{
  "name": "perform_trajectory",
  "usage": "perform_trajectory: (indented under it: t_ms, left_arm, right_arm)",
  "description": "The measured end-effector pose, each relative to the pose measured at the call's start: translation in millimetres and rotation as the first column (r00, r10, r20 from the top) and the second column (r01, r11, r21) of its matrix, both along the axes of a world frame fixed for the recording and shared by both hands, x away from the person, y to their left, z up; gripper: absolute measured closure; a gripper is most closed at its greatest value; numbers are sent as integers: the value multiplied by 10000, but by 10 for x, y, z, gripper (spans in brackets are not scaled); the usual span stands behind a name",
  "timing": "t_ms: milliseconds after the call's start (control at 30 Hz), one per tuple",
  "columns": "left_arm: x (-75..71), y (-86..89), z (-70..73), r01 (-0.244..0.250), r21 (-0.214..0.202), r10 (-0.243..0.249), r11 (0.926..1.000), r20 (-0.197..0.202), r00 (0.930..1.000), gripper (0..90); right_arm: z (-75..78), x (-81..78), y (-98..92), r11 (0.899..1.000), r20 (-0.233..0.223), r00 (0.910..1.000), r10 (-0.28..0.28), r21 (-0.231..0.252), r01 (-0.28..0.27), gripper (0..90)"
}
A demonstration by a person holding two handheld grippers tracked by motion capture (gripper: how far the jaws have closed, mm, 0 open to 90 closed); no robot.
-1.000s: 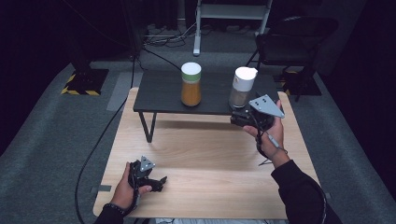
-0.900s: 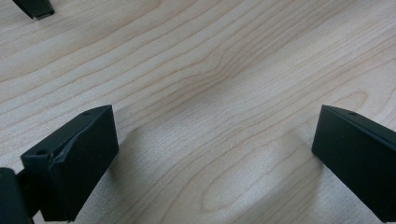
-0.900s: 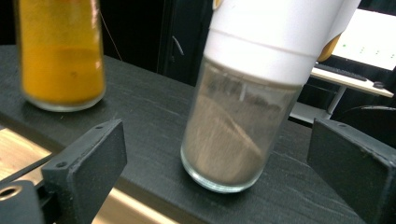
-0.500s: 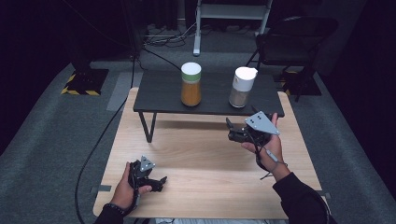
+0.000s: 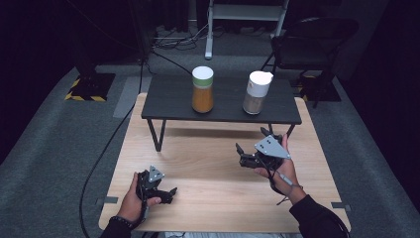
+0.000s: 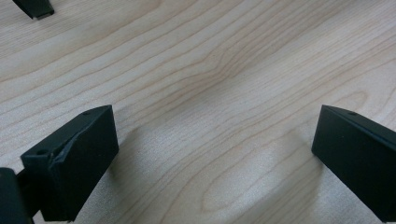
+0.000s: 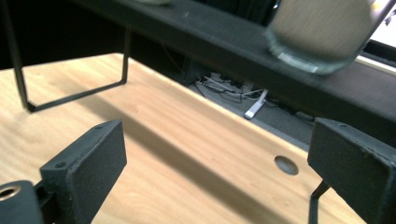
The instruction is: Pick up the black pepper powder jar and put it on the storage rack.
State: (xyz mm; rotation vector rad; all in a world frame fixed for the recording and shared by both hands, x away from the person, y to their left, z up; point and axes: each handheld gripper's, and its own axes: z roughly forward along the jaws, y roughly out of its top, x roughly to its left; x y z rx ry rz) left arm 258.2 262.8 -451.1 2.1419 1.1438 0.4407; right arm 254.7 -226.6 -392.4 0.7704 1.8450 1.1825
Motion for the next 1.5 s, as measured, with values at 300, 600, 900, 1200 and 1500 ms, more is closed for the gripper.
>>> perform_trajectory:
  t_ms: [300,600,900,1200,1500]
  left_arm:
    - [0,0,0,1,2,-1,10000,3,10000,4]
    - [0,0,0,0,3,0,10000,0,10000,4]
    - [-2,8,-2,65,-2,-65,10000,28,10000,5]
    - [-3,8,-2,61,-3,-61,10000,27,10000,5]
    - [-3,8,-3,64,-4,-64,10000,30,10000,5]
  right_arm:
    - [-223,-45,4,9995,-598,9978,285,-102,-292,45]
    - [-401,-67,45,9975,-1076,9929,513,-437,-563,45]
    - [-516,-100,-17,9931,-1653,9837,703,-816,-847,45]
    - [-587,-149,-107,9854,-2317,9701,725,-1336,-1055,38]
    - [-643,-151,-230,9815,-3058,9511,444,-1642,-986,38]
